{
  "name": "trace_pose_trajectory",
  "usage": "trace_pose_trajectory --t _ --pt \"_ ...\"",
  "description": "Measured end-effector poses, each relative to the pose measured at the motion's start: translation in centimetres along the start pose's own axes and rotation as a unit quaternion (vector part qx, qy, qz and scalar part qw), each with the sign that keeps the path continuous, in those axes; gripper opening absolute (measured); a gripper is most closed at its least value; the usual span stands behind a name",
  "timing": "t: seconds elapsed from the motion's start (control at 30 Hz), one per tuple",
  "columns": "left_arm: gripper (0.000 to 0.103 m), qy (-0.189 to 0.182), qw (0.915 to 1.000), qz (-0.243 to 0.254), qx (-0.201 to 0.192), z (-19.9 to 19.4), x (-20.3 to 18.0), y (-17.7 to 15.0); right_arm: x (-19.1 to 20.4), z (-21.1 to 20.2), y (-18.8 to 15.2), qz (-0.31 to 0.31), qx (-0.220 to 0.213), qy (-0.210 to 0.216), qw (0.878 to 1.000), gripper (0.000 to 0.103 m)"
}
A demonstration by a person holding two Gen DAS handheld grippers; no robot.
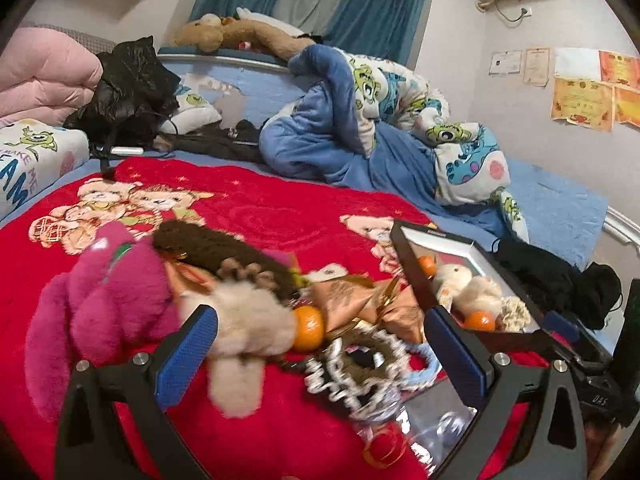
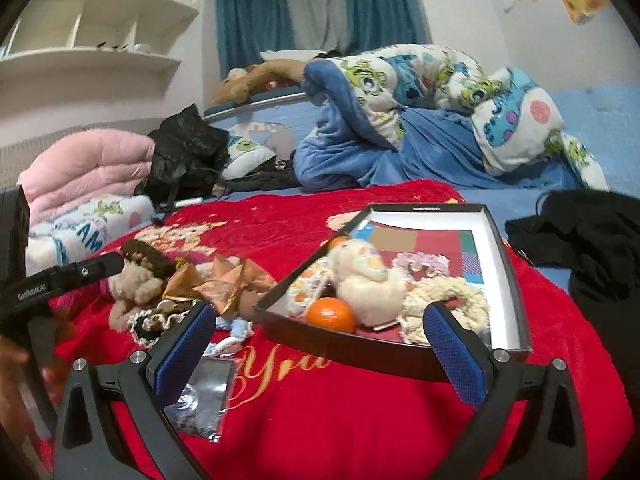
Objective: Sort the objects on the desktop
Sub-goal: 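Withdraw both tools from the box back toward the pile of items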
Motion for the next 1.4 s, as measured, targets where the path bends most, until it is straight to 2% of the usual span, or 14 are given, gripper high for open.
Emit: trace_pose_trajectory --t 0.23,0.3,0.4,0.53,0.63,0.8,0.97,1.1,1.23,1.3,1.4 --pt "0.103 0.042 0.9988 0.025 0.006 -0.3 1.8 -0.1 2.9 0.3 0.3 -0.028 0.005 0.015 0.999 0.103" --pt "0.103 0.045 0.9985 0.029 0.012 -0.2 1.9 -0.3 3.3 0.5 0.4 -0.033 0.01 0.017 0.999 0.103" --pt "0.103 0.043 0.9982 0.034 0.022 -0.1 1.8 -1.0 4.1 0.8 0.5 0.008 0.013 0.06 0.998 0.103" --pt "0.103 0.052 0.9964 0.057 0.034 0.5 1.1 -1.8 4.6 2.1 0.2 0.068 0.025 0.095 0.993 0.103" --pt "0.103 0.062 0.9941 0.079 0.04 0.9 0.4 -2.4 4.6 3.4 -0.5 0.081 0.048 0.086 0.992 0.103" --pt "0.103 0.083 0.9888 0.112 0.055 1.8 -0.3 -3.4 4.4 4.0 -1.0 0.096 0.062 0.092 0.989 0.103" --pt "0.103 0.081 0.9891 0.098 0.074 2.5 0.2 -3.8 4.8 5.0 -1.6 0.097 0.082 0.099 0.987 0.103" --pt "0.103 0.09 0.9884 0.089 0.084 3.0 0.8 -4.2 5.0 5.8 -2.3 0.098 0.101 0.098 0.985 0.086" --pt "0.103 0.114 0.982 0.126 0.082 3.4 0.0 -4.8 5.0 6.6 -3.0 0.102 0.121 0.094 0.983 0.069" --pt "0.103 0.127 0.9779 0.146 0.08 3.5 -0.5 -5.1 4.7 6.7 -3.3 0.11 0.126 0.087 0.982 0.065" --pt "0.103 0.119 0.9765 0.157 0.088 3.9 -0.9 -5.5 4.6 7.1 -3.6 0.117 0.133 0.093 0.98 0.058"
Point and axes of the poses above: each gripper's, at about its wrist camera, not at the fingertips, and z roughly the way its jaws point, x to its left, y to its top, the point moved 8 cm from there along z, roughly the way its jaws point, and after that the axes turned 6 degrees about -z, right-handed, at the moved point
